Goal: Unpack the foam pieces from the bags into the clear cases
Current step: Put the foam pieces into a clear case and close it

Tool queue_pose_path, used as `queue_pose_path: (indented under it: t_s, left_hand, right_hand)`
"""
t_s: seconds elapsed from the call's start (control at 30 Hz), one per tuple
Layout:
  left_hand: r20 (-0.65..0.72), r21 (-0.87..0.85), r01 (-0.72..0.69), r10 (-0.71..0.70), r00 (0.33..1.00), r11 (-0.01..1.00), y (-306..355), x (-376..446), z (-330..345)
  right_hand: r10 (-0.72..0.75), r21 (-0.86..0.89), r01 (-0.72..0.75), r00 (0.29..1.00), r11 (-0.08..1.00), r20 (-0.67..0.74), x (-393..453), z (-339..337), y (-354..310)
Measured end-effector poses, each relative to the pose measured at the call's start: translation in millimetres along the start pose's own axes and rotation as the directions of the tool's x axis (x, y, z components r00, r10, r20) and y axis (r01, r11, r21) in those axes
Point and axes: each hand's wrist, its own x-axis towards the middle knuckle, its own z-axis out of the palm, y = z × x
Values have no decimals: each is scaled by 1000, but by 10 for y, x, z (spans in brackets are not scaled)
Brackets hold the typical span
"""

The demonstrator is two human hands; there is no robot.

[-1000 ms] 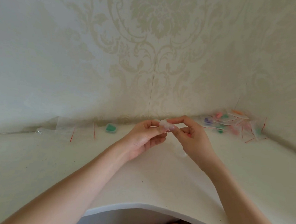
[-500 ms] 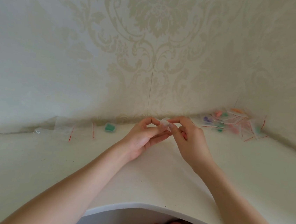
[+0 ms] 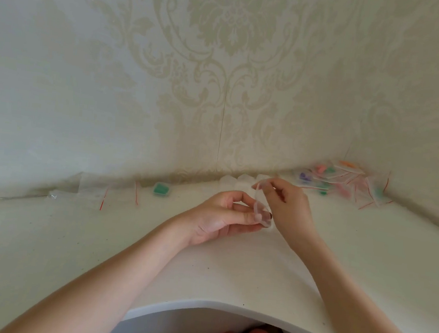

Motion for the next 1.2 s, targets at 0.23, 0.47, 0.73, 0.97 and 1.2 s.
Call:
queue_pose_path:
  t_s: [0.23,0.47,0.73,0.97,1.2]
  left_hand:
    - [-258,-157,-84,42,965,984,70,47,-40]
    - [-290,-201,-95,34,957,975,69,60,-46]
    - [-181,-105,-52,32,983,993,99,24,-16]
    - [-160,-95,-39,23,987,995,99,-5,8]
    - [-175,-70,-73,60,983,995,100,-2,5]
  right_hand:
    - [212,461,-254,967,850,142,73,-40,-55]
    - [60,271,-62,998,961,15,28,-15,-82]
    - [-41,209,31,998,977,47,20,-54,-77]
    - [-44,154,46,999,987,-20,-19,-12,-68]
    - [-18,148,23,999,989,-38,5,-14,-83]
